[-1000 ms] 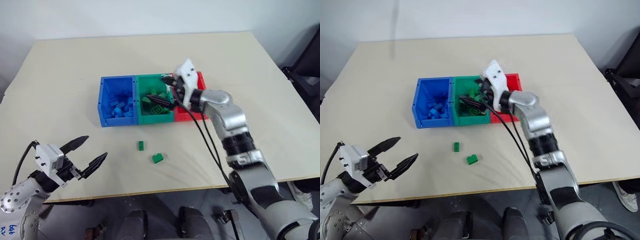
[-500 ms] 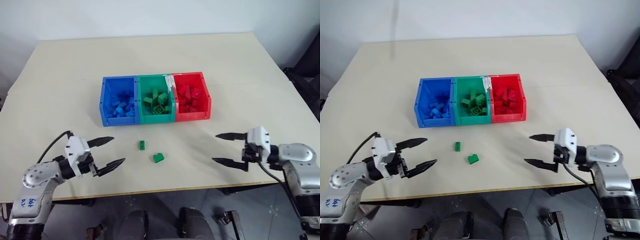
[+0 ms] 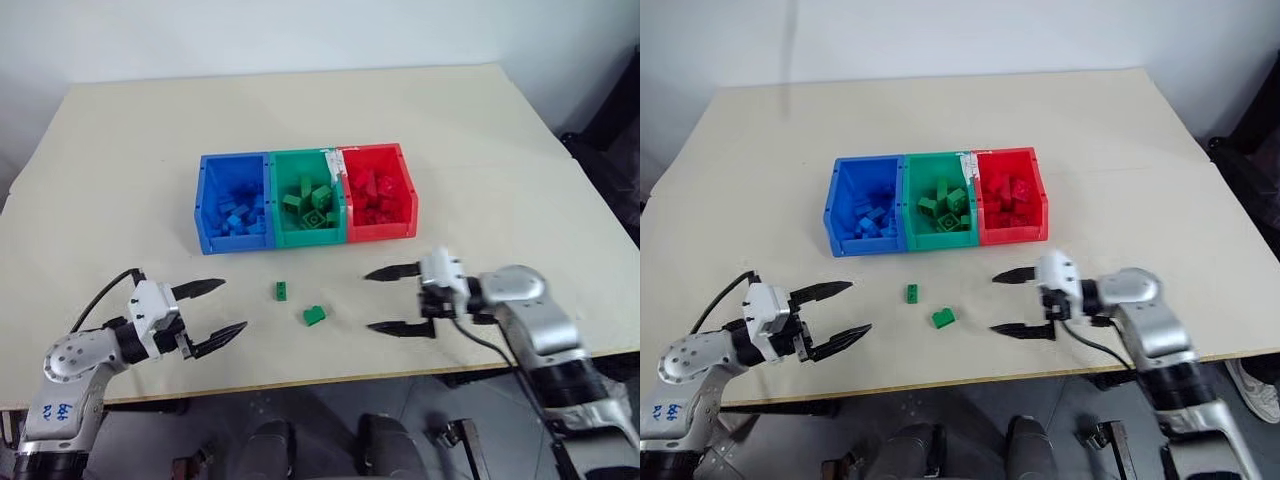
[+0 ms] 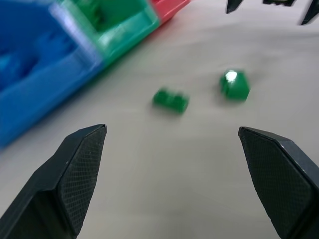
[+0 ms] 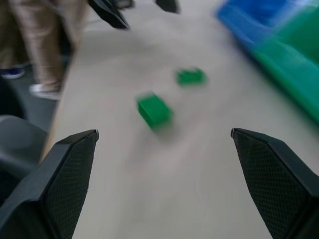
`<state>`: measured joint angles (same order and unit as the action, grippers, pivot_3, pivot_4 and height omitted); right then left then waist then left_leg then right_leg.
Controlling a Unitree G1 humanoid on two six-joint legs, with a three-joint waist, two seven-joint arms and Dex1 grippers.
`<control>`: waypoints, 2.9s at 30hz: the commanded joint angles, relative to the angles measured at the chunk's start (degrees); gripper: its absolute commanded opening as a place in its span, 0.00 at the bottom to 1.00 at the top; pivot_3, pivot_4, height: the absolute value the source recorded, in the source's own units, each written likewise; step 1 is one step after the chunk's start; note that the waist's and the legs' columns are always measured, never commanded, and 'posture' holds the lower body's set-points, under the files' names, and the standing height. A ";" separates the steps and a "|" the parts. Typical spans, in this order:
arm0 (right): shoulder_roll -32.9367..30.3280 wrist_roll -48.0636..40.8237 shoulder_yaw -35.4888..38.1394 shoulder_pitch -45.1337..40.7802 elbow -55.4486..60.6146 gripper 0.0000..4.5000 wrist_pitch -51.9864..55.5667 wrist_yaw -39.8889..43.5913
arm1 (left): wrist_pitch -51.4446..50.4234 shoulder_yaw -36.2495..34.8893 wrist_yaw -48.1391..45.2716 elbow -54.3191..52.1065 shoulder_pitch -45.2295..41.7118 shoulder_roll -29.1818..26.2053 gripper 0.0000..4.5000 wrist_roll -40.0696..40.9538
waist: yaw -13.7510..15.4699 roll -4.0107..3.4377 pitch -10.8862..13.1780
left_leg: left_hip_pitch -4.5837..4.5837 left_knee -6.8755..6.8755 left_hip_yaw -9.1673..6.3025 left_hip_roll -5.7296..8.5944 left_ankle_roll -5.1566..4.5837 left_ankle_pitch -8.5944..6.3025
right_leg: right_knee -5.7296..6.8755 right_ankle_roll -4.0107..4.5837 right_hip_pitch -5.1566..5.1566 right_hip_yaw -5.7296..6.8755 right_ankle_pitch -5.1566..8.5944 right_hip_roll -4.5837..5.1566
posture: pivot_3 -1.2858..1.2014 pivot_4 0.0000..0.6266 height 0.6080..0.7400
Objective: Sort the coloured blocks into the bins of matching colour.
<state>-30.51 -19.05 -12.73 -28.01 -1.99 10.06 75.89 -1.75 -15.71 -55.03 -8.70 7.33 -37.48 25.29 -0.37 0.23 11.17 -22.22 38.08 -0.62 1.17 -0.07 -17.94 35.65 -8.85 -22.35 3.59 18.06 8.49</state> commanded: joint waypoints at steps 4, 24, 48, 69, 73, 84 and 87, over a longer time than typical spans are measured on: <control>4.09 7.63 -9.21 -6.78 -6.06 0.95 -0.64 0.87 | 0.11 -6.64 1.84 -6.73 9.17 0.64 1.00 2.52 | 0.49 0.03 -0.01 | -0.11 0.12 -0.19 0.12 -0.08 -0.05 | -0.03 0.01 0.03 0.08 -0.03 0.08 | 0.52 0.24 1.00; 9.91 3.75 1.06 -13.23 -4.14 0.21 11.39 -12.91 | -1.33 -8.98 7.06 -11.39 11.18 3.61 1.00 4.64 | 0.13 0.02 -0.01 | -0.10 0.08 -0.12 0.06 -0.03 -0.08 | -0.01 0.01 -0.01 0.10 -0.04 0.02 | 0.52 0.24 1.00; 4.44 -3.38 8.37 -9.19 -5.50 0.99 -4.81 -2.53 | -4.71 -11.97 7.06 -8.19 10.50 3.09 1.00 6.79 | -0.55 0.05 -0.03 | -0.12 0.01 -0.17 0.10 -0.20 -0.25 | 0.02 0.04 0.02 0.24 -0.04 0.03 | 0.52 0.24 1.00; -10.39 -9.27 20.23 14.64 2.71 0.99 -8.37 1.21 | -10.67 8.37 2.05 -6.37 -9.35 -1.82 1.00 -1.37 | 1.79 0.05 -0.03 | 0.06 0.32 0.39 0.00 -0.20 -0.28 | -0.05 -0.04 0.09 0.19 -0.11 0.07 | 0.52 0.24 1.00; -11.62 -10.82 21.39 17.82 7.60 0.99 -4.52 -0.67 | -13.44 17.20 -0.37 -2.07 -18.59 -1.28 1.00 -4.77 | 1.75 0.05 -0.03 | 0.06 0.32 0.42 0.13 -0.20 -0.28 | -0.01 -0.04 0.09 0.20 -0.14 0.03 | 0.52 0.24 1.00; -11.19 -11.94 23.25 25.69 17.25 0.99 -1.35 -7.24 | -4.35 27.22 -8.49 20.87 -35.96 1.55 1.00 -14.43 | 1.92 0.05 -0.03 | 0.04 0.55 0.93 0.13 -0.23 -0.30 | -0.03 -0.06 0.20 0.24 -0.14 -0.04 | 0.52 0.24 1.00; -11.10 -11.85 23.32 26.55 18.05 0.99 -1.47 -8.43 | -2.80 27.63 -9.44 23.80 -37.55 2.36 1.00 -15.45 | 1.86 0.05 -0.03 | 0.02 0.67 0.95 0.13 -0.32 -0.36 | -0.03 -0.11 0.23 0.24 -0.17 -0.04 | 0.52 0.24 1.00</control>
<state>-41.89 -29.82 9.26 -1.62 13.64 8.87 68.10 -5.58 11.40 -63.92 14.10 -29.57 -35.55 10.83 1.49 0.28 11.15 -22.20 38.80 0.33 1.30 -0.40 -18.31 35.62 -8.96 -22.11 3.83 17.89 8.45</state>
